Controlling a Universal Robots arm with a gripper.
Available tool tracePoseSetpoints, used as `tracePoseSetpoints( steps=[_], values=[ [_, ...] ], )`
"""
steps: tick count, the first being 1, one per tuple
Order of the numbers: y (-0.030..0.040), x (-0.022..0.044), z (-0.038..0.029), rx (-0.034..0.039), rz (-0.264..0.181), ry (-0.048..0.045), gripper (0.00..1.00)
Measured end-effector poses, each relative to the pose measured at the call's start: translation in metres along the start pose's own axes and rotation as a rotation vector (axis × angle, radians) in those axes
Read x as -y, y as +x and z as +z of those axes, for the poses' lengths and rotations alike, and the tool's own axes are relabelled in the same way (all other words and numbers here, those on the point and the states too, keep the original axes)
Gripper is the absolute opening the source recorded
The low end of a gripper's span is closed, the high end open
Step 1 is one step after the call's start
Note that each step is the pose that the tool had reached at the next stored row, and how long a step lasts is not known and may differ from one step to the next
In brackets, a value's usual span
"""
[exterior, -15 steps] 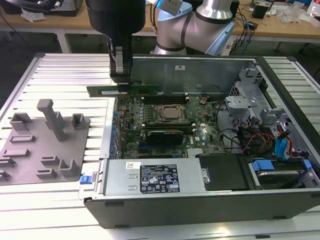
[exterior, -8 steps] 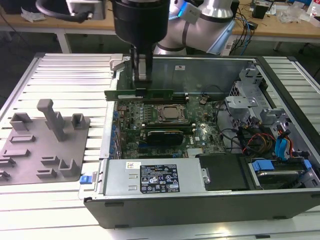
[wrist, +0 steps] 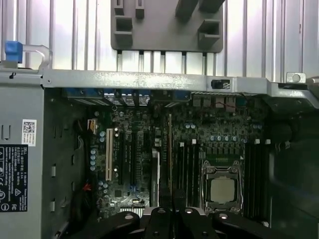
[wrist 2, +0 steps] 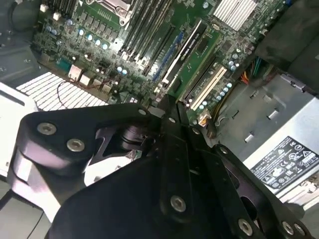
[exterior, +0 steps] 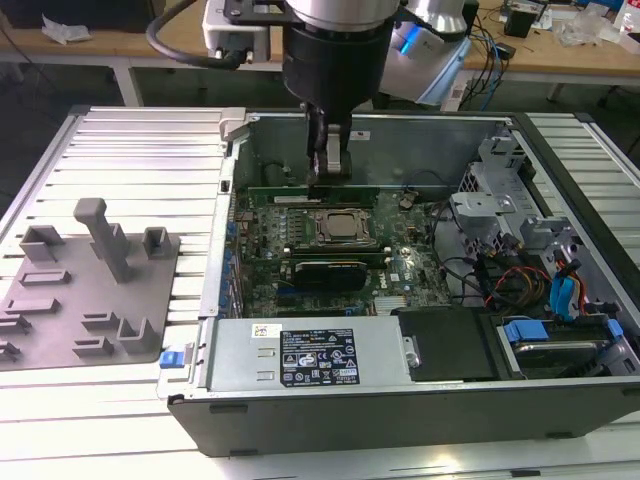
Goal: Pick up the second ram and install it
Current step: 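Pick up the second ram and move it above second insertion slot, then insert the second ram into the second slot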
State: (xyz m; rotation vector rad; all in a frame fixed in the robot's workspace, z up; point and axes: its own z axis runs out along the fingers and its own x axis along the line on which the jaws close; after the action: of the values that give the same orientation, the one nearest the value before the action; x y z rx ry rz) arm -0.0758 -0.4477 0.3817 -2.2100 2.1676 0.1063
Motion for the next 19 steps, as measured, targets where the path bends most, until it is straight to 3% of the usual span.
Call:
tracePoseSetpoints(
  steps=[6, 9, 11, 13, 17, 19],
  values=[
    [0.0009, 0.0018, 0.0113, 0.0012, 0.000, -0.0002, 0.13],
    [0.0000, 0.0097, 0.0204, 0.0011, 0.004, -0.0026, 0.13],
    [-0.0039, 0.0210, 0.0297, 0.0013, 0.007, -0.0067, 0.13],
    [-0.0061, 0.0264, 0.0342, 0.0015, 0.009, -0.0091, 0.13],
    [-0.0145, 0.0449, 0.0497, 0.0016, 0.013, -0.0160, 0.13],
    [-0.0271, 0.0536, 0.0613, 0.0014, 0.013, -0.0185, 0.13]
  ],
)
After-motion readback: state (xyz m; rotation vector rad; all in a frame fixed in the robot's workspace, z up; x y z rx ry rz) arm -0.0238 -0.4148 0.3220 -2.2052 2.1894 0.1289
